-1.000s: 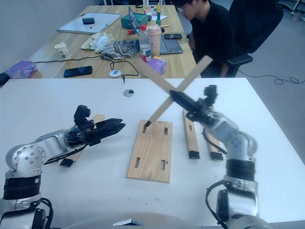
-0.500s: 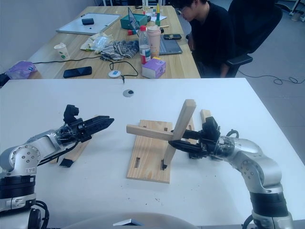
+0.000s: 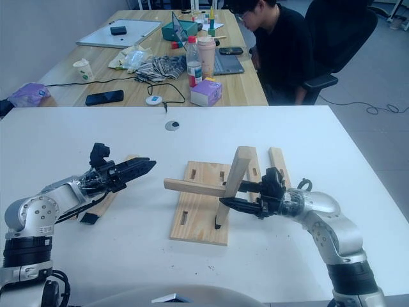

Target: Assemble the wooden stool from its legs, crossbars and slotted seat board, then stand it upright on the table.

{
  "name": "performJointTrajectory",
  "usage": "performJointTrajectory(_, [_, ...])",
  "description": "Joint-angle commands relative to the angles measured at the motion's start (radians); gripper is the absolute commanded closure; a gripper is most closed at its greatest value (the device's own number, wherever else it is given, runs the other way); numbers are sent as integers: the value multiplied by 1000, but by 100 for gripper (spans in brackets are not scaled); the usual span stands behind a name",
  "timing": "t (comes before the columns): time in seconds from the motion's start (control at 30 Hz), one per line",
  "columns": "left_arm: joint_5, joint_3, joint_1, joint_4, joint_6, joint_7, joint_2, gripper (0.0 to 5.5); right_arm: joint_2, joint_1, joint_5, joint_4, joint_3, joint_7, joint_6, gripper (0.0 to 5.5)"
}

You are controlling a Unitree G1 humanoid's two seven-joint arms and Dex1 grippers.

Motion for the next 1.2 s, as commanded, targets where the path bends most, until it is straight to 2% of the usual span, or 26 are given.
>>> performJointTrajectory(0.03, [11,1,0,-7,-4,6,-2,135,-64,74,-147,74,57,25,-83,344])
performJointTrajectory(0.2, [4,5,13,-20,0,9,-4,135,-94,179,-181,128,69,24,-165,345])
performJointTrajectory(0.37, [2,8,23,-31,4,15,-6,135,-120,222,-274,171,157,12,-258,345])
performJointTrajectory(0.67, [-6,9,25,-47,6,31,-20,135,-181,209,-382,-3,327,-96,-145,347])
performJointTrajectory(0.87, [1,11,21,-44,4,37,-30,135,-170,135,-470,188,401,-186,-162,347])
performJointTrajectory(0.93, [8,7,14,-34,5,31,-26,135,-115,55,-453,372,393,-181,-252,347])
performJointTrajectory(1.0, [13,8,-2,-18,7,42,-29,135,-117,-32,-422,497,362,-134,-339,347])
performJointTrajectory(1.1, [16,12,-16,-1,4,50,-34,135,-149,-119,-449,572,363,-115,-481,347])
performJointTrajectory(1.2, [27,2,0,-7,-11,55,-48,135,-146,-167,-405,551,349,-100,-528,347])
